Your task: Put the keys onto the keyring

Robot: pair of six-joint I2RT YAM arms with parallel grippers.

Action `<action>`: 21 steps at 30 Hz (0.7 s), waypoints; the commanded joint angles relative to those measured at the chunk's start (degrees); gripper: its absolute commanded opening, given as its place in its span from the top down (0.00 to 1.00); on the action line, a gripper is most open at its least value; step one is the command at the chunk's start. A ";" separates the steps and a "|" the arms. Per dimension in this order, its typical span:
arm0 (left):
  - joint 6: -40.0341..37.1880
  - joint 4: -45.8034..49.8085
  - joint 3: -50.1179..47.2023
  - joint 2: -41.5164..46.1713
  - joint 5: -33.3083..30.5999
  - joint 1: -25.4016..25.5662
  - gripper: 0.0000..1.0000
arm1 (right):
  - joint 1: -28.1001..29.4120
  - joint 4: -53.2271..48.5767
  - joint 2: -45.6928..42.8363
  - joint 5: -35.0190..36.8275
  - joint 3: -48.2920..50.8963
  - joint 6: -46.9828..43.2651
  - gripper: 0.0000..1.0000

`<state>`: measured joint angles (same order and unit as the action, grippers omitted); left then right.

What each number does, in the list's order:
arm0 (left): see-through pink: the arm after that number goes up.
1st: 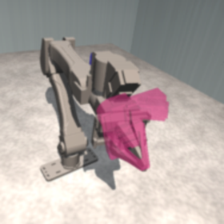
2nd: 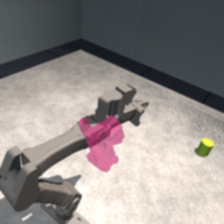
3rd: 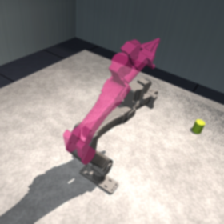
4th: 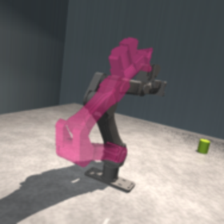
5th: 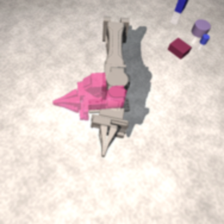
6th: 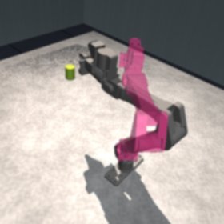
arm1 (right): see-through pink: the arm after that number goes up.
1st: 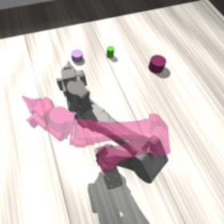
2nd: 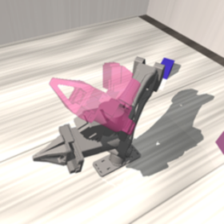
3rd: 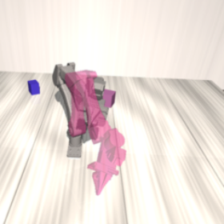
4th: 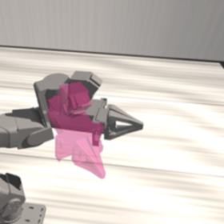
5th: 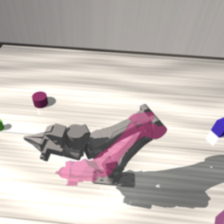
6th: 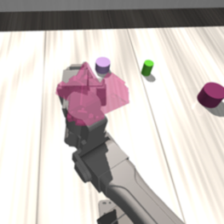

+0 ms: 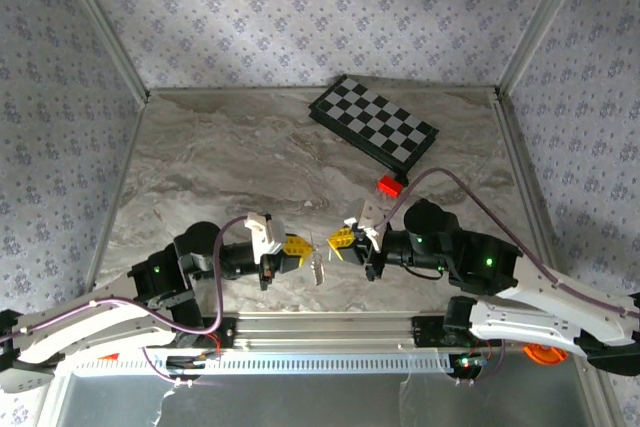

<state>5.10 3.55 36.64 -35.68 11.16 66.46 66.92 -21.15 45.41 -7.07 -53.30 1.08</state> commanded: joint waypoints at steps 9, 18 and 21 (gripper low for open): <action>-0.62 -3.46 1.46 0.96 0.57 0.34 1.00 | 0.49 4.16 0.74 -1.69 0.64 1.92 1.00; -0.50 -3.63 1.24 0.96 0.33 0.34 1.00 | 0.54 4.72 0.42 -2.23 1.75 1.43 1.00; -0.52 -3.55 1.28 1.05 0.34 0.34 1.00 | 0.56 5.00 0.56 -2.30 2.01 1.29 1.00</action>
<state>4.99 3.16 36.64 -35.68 11.14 66.46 67.13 -17.85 46.41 -8.40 -51.55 2.11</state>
